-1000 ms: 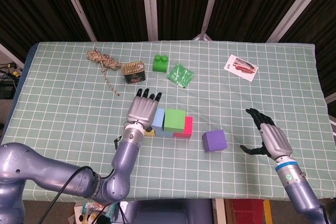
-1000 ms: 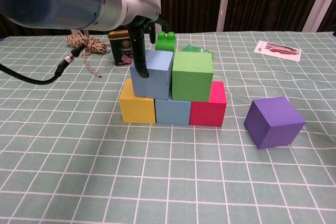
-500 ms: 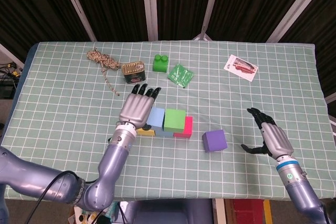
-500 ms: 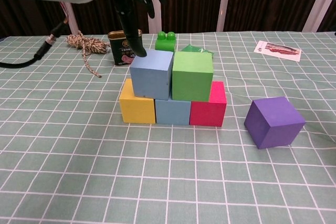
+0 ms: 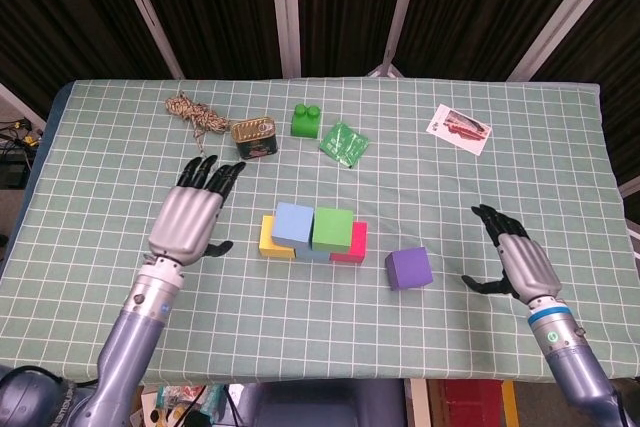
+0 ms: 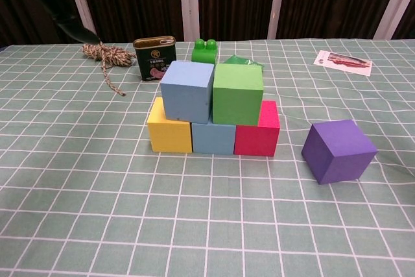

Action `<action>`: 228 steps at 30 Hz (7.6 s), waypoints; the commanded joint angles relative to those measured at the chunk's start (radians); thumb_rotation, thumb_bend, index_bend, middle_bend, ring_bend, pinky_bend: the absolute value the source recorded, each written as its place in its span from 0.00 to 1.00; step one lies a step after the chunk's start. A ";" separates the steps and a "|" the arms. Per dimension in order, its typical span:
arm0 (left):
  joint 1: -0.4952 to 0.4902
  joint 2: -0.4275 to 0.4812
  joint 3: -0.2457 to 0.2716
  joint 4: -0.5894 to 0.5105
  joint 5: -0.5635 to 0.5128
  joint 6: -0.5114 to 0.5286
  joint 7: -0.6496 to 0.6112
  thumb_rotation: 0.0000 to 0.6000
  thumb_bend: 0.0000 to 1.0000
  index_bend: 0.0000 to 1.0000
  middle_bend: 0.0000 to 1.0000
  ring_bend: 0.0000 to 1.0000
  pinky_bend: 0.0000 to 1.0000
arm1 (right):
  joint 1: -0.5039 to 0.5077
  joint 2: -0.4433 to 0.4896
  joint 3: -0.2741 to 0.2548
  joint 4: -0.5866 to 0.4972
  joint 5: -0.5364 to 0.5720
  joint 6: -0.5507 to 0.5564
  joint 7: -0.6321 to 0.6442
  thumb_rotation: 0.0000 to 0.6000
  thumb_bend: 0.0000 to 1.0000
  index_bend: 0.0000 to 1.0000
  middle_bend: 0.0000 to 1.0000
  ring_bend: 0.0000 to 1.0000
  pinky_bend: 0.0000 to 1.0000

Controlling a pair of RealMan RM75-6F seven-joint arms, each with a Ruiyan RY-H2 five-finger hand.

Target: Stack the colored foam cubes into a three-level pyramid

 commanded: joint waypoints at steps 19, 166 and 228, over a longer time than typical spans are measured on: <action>0.529 0.085 0.344 0.214 0.707 0.217 -0.346 1.00 0.07 0.03 0.11 0.01 0.04 | -0.003 -0.073 -0.066 -0.006 -0.059 0.034 -0.150 1.00 0.24 0.00 0.00 0.00 0.00; 0.739 0.103 0.058 0.200 0.740 -0.096 -0.360 1.00 0.06 0.05 0.11 0.01 0.04 | 0.167 -0.185 -0.086 0.382 0.164 -0.189 -0.289 1.00 0.24 0.00 0.22 0.10 0.00; 0.722 0.159 0.034 0.202 0.688 -0.172 -0.431 1.00 0.07 0.06 0.11 0.01 0.04 | 0.563 0.229 0.138 -0.132 0.567 -0.156 -0.541 1.00 0.25 0.00 0.45 0.23 0.00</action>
